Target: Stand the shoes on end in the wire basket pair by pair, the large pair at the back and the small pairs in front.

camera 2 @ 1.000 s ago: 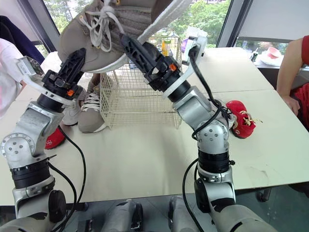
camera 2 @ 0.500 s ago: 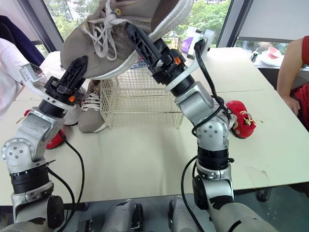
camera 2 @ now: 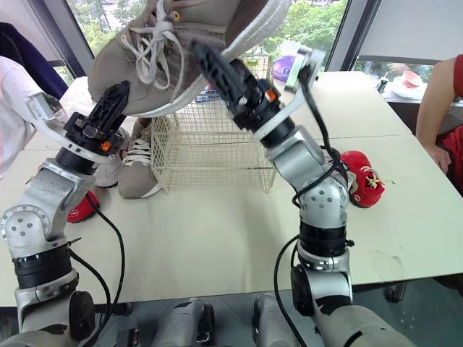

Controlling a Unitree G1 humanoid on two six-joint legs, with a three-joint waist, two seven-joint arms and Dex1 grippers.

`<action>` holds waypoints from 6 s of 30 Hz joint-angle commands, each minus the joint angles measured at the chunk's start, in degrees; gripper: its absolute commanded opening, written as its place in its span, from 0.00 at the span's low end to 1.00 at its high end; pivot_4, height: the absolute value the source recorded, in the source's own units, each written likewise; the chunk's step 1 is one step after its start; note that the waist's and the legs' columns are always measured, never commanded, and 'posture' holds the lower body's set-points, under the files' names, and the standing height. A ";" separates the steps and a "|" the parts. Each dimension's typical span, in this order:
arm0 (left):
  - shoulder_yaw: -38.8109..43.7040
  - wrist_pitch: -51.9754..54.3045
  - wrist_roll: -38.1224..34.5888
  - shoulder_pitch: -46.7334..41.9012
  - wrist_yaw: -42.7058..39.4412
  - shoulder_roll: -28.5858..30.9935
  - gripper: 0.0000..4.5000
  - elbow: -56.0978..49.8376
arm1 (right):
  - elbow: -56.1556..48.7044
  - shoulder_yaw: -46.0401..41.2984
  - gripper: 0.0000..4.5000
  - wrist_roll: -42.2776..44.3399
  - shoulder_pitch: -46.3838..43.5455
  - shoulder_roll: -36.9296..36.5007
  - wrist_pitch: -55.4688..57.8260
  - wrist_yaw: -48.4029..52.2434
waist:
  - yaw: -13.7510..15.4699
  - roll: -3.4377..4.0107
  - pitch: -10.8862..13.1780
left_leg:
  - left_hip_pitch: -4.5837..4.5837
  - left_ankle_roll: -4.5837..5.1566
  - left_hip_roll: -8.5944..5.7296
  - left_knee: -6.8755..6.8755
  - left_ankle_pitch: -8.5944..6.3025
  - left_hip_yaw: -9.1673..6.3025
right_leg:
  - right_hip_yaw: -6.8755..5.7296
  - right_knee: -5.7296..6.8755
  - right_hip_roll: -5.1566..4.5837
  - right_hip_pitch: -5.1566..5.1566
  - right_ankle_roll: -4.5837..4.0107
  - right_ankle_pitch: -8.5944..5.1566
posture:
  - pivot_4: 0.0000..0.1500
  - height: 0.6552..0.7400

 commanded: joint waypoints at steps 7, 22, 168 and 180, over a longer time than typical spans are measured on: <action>-0.46 -0.76 -1.47 -0.66 -1.07 -1.02 0.10 -2.28 | -0.21 -1.30 0.99 -1.45 -3.15 1.45 -3.63 -0.21 | 0.01 0.01 0.01 | -0.01 0.00 0.01 -0.01 0.00 0.00 | 0.00 -0.03 0.01 -0.01 0.00 0.00 | 1.00 1.00; -1.16 -0.07 -3.19 1.66 -1.21 -0.59 0.10 -4.51 | 2.60 -3.19 0.99 -1.02 -6.70 2.29 -5.01 0.40 | 0.01 0.01 0.01 | -0.02 0.00 0.01 -0.03 0.00 0.00 | 0.00 -0.05 0.01 -0.01 0.00 0.00 | 1.00 1.00; -25.70 -11.26 90.15 -53.76 -32.15 10.85 0.05 86.86 | -18.34 0.74 1.00 -22.00 4.96 -40.70 15.71 29.41 | 1.54 -0.36 0.27 | -0.13 -0.10 -0.13 0.24 0.08 0.09 | 0.04 0.71 -0.15 -0.36 0.03 -0.03 | 1.00 1.00; -14.61 -24.90 88.41 -66.45 -24.94 18.43 0.05 78.69 | -19.35 1.82 1.00 -20.56 5.75 -41.65 16.91 30.19 | 1.45 -0.64 0.38 | -1.21 0.21 -0.04 0.88 -0.11 0.13 | -0.11 0.78 -0.14 -1.09 0.11 0.03 | 1.00 1.00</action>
